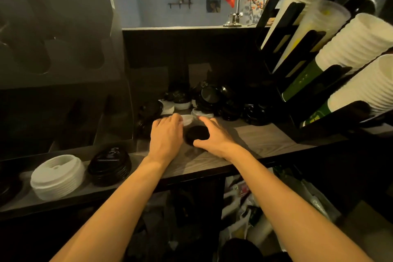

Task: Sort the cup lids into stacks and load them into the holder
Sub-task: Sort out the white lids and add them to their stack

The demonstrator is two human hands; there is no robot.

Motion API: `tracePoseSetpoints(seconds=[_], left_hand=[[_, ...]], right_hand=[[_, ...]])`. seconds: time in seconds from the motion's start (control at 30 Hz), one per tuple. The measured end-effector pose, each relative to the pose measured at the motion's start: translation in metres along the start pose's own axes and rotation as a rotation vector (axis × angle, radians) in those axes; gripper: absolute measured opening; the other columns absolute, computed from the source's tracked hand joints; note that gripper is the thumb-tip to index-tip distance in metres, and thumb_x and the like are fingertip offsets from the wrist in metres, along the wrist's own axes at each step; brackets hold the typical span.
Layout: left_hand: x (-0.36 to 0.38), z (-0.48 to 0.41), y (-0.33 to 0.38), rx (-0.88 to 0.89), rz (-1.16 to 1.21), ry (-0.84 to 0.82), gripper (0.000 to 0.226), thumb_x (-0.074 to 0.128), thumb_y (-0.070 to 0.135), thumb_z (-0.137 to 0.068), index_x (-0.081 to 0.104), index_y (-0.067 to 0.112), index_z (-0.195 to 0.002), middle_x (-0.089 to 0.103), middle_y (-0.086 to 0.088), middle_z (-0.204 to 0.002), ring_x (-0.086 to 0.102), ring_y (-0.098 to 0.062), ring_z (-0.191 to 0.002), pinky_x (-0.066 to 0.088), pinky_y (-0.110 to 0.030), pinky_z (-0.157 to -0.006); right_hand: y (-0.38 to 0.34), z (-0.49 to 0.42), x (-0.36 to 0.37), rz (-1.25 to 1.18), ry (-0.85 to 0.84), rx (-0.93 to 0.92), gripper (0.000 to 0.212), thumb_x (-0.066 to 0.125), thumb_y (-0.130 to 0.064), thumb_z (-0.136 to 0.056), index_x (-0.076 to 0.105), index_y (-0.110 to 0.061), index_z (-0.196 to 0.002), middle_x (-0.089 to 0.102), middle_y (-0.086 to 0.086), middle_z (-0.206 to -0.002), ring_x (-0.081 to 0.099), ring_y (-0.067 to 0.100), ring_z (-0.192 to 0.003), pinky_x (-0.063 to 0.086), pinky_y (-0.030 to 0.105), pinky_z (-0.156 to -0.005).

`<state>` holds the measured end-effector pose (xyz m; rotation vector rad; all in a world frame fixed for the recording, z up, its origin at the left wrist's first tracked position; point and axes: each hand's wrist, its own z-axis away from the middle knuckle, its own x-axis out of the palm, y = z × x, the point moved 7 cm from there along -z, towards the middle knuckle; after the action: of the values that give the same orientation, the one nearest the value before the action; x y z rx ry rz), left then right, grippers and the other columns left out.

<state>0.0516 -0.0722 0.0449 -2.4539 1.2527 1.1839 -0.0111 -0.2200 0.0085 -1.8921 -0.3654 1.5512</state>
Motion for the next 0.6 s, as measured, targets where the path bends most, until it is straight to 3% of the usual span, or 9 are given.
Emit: tracePoseSetpoints(seconds=[0.13,0.23,0.3,0.4,0.47,0.6], left_hand=[[-0.014,0.006,-0.012,-0.244,0.355,0.077,0.017,0.042,0.022,-0.109,0.053,0.015,-0.119,0.066,0.003,-0.091,0.063,-0.023,-0.081,0.043,-0.040,-0.073],[-0.026,0.015,-0.015,-0.317,0.590,0.148,0.014,0.041,0.024,-0.110,0.046,0.021,-0.123,0.059,0.008,-0.087,0.058,-0.012,-0.074,0.042,-0.034,-0.066],[-0.032,0.019,-0.012,-0.320,0.708,0.129,0.021,0.051,0.027,-0.107,0.040,0.026,-0.125,0.056,0.013,-0.098,0.060,-0.006,-0.085,0.048,-0.025,-0.071],[-0.032,0.023,-0.008,-0.288,0.747,0.070,0.045,0.065,0.015,-0.098,0.039,0.022,-0.134,0.053,0.011,-0.105,0.057,0.005,-0.085,0.047,-0.012,-0.073],[-0.032,0.026,-0.009,-0.292,0.727,0.070,0.044,0.062,0.009,-0.098,0.044,0.018,-0.138,0.053,0.004,-0.111,0.054,0.003,-0.092,0.044,-0.008,-0.080],[-0.037,0.033,-0.008,-0.300,0.596,-0.005,0.036,0.054,0.009,-0.103,0.054,0.012,-0.139,0.044,-0.002,-0.134,0.049,-0.006,-0.116,0.031,0.001,-0.091]], right_hand=[[0.002,-0.002,0.002,0.239,0.038,0.087,0.110,0.057,-0.084,-0.075,0.018,-0.027,-0.159,0.013,0.006,-0.166,0.007,0.030,-0.154,0.010,0.052,-0.123],[-0.005,0.000,0.001,0.229,0.036,0.022,0.093,0.061,-0.070,-0.085,0.022,-0.027,-0.158,0.021,0.003,-0.163,0.015,0.029,-0.152,0.017,0.051,-0.123],[-0.009,0.003,0.001,0.103,-0.019,-0.048,0.088,0.069,-0.055,-0.087,0.022,-0.033,-0.158,0.022,-0.003,-0.161,0.020,0.027,-0.150,0.024,0.049,-0.121],[-0.008,0.008,0.001,0.132,0.006,0.001,0.104,0.068,-0.072,-0.077,0.018,-0.032,-0.159,0.016,-0.003,-0.163,0.013,0.027,-0.152,0.019,0.051,-0.123],[-0.008,0.009,0.000,0.199,0.028,0.056,0.107,0.062,-0.082,-0.074,0.023,-0.027,-0.158,0.021,0.000,-0.162,0.015,0.027,-0.151,0.017,0.049,-0.123],[-0.018,0.013,0.000,0.254,0.050,-0.066,0.079,0.061,-0.065,-0.087,0.034,-0.031,-0.153,0.034,-0.002,-0.157,0.027,0.023,-0.146,0.018,0.047,-0.122]])
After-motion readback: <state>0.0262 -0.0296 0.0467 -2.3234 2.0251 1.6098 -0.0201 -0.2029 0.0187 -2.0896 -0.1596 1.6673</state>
